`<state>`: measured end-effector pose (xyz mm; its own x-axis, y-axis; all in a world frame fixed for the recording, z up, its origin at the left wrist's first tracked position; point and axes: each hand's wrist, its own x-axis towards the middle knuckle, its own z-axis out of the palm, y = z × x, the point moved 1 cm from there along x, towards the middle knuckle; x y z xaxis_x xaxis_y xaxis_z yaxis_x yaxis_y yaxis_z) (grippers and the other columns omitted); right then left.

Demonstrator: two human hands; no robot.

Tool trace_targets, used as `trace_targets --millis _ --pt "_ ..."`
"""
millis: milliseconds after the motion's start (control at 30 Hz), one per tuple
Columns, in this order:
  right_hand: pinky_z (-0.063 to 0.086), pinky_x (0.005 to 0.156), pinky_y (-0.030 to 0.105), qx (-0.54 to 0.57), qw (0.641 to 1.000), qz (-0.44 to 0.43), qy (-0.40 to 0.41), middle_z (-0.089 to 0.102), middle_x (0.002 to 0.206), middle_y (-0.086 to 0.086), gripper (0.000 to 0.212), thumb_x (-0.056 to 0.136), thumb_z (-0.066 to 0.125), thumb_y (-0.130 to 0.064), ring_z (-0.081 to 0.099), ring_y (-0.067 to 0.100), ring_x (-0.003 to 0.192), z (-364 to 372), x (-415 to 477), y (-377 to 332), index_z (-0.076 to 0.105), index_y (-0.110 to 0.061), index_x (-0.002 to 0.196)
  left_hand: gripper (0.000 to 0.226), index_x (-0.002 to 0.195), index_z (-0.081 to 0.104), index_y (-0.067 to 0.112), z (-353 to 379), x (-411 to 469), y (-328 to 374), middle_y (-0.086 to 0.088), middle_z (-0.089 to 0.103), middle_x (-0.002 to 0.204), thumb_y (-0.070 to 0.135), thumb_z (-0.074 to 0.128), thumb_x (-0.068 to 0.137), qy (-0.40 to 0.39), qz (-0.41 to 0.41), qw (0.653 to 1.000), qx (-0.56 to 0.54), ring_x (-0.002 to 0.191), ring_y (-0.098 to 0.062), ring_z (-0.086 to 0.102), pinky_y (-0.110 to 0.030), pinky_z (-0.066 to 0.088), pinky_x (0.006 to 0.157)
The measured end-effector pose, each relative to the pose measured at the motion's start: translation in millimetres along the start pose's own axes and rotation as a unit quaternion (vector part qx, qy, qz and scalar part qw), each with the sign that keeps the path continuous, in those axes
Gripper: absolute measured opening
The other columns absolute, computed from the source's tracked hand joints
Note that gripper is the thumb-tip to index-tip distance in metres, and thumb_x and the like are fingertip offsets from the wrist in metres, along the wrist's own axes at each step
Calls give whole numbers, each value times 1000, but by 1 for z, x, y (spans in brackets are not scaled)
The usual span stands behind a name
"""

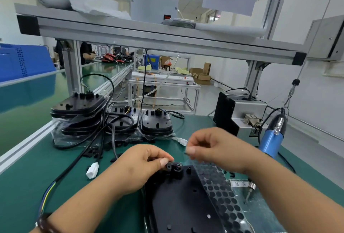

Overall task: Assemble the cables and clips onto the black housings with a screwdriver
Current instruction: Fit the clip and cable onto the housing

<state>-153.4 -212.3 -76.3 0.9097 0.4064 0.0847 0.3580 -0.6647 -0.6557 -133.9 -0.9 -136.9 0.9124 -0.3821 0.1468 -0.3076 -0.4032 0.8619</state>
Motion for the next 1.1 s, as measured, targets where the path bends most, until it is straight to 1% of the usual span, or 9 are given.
trace_targets --millis 133,233,300,433,600,733,833,967,1100 --pt "36 55 11 -10 999 -52 0 50 61 -15 16 89 65 -31 42 -2 55 35 12 -11 65 -19 79 12 87 73 28 -2 1 0 1 73 87 21 63 91 -34 4 999 -21 85 -11 65 -32 51 90" --pt "36 55 13 -33 999 -40 -10 50 63 -11 19 90 65 -34 40 0 55 37 17 -11 63 -26 73 9 96 72 24 -3 2 -2 -1 74 94 25 65 90 -64 -5 996 -57 96 -13 67 -32 49 96" --pt "36 53 12 -51 998 -30 -26 49 61 -12 22 90 63 -37 40 1 54 35 17 -12 59 -29 70 12 96 73 24 -3 3 -2 1 74 92 29 66 88 -69 -12 995 -68 94 -11 67 -29 48 96" --pt "35 50 12 -78 996 0 -41 47 55 -14 23 91 60 -40 40 1 50 34 19 -15 58 -30 70 9 90 74 25 -3 3 -3 4 72 85 25 65 90 -65 -25 994 -78 90 -9 65 -30 48 97" --pt "39 60 25 -78 994 21 -75 48 64 -10 20 93 57 -37 42 8 59 29 19 -16 61 -29 75 12 91 73 22 -3 2 -2 5 72 85 19 62 92 -66 -33 994 -75 92 -10 66 -30 47 100" --pt "34 52 15 -75 995 30 -61 46 58 -11 21 93 57 -36 38 2 50 33 18 -17 66 -19 84 10 95 73 21 -2 2 -1 5 71 85 22 64 91 -64 -38 994 -83 93 -10 66 -30 47 100" --pt "33 51 15 -79 995 40 -48 44 57 -11 25 93 57 -35 37 1 48 34 18 -17 65 -12 87 14 98 72 21 -1 2 0 5 70 84 28 66 87 -62 -39 993 -93 91 -8 65 -28 47 99" --pt "34 55 21 -109 992 52 -46 45 61 -9 26 93 55 -34 38 3 51 34 18 -20 64 -10 88 12 98 72 21 0 2 1 7 69 80 25 64 90 -66 -41 992 -96 87 -5 64 -24 47 95" --pt "34 56 21 -91 993 63 -35 46 61 -10 24 93 55 -35 38 3 52 34 15 -20 63 -16 82 13 96 72 24 -1 2 1 11 69 77 20 61 93 -65 -46 993 -85 83 0 63 -20 46 89"
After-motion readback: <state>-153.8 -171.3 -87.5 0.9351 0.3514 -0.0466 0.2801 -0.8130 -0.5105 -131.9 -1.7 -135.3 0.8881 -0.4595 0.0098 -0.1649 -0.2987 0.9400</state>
